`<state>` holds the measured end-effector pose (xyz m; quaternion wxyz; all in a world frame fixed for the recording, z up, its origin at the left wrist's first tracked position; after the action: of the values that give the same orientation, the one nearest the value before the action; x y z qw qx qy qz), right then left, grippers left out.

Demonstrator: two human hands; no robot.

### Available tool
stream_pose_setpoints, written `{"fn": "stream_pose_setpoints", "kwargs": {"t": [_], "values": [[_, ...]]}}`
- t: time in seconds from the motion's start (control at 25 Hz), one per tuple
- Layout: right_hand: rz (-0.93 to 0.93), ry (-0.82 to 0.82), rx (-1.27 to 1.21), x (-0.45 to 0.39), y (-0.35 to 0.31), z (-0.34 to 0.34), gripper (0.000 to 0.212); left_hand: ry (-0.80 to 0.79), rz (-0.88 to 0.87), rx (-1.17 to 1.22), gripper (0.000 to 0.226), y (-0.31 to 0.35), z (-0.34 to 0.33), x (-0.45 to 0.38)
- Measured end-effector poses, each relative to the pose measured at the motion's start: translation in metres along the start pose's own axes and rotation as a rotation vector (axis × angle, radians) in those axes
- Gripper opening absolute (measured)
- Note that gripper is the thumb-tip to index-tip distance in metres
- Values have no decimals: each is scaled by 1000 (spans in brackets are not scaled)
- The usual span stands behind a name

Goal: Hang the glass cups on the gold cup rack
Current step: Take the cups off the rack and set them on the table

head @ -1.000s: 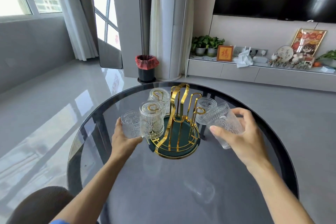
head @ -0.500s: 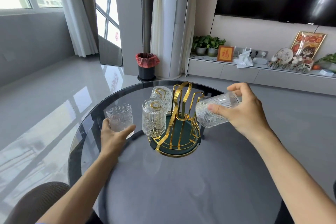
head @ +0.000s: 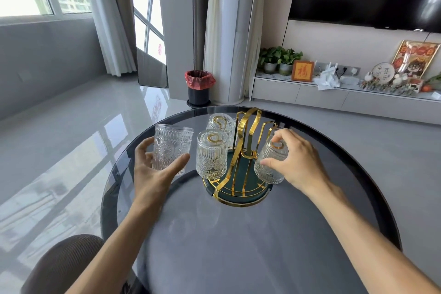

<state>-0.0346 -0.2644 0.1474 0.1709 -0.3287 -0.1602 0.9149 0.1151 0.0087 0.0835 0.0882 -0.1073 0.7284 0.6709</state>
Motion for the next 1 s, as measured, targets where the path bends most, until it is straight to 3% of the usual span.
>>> {"fn": "stream_pose_setpoints", "kwargs": {"t": [0.28, 0.44, 0.72, 1.0], "values": [[-5, -16, -19, 4, 5, -2, 40, -137, -249, -28, 63, 73, -21, 8], [-18, -27, -31, 5, 5, -3, 39, -213, -375, -207, 80, 100, -42, 28], [-22, -39, -28, 6, 10, -3, 43, -339, -631, -462, 66, 106, -93, 48], [-22, -48, -36, 10, 15, -4, 42, -599, -713, -711, 71, 72, -127, 58]]}}
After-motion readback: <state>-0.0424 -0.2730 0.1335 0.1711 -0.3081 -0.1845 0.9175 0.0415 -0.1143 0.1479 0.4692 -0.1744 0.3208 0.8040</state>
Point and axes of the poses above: each hand's wrist, its own x-axis away from the middle knuckle, its own z-axis out of the back of the hand, y = z × x, the point moved 5 cm from there along -x, towards the middle knuckle, and after that the axes turned 8 degrees about y, right-handed, at the moved point
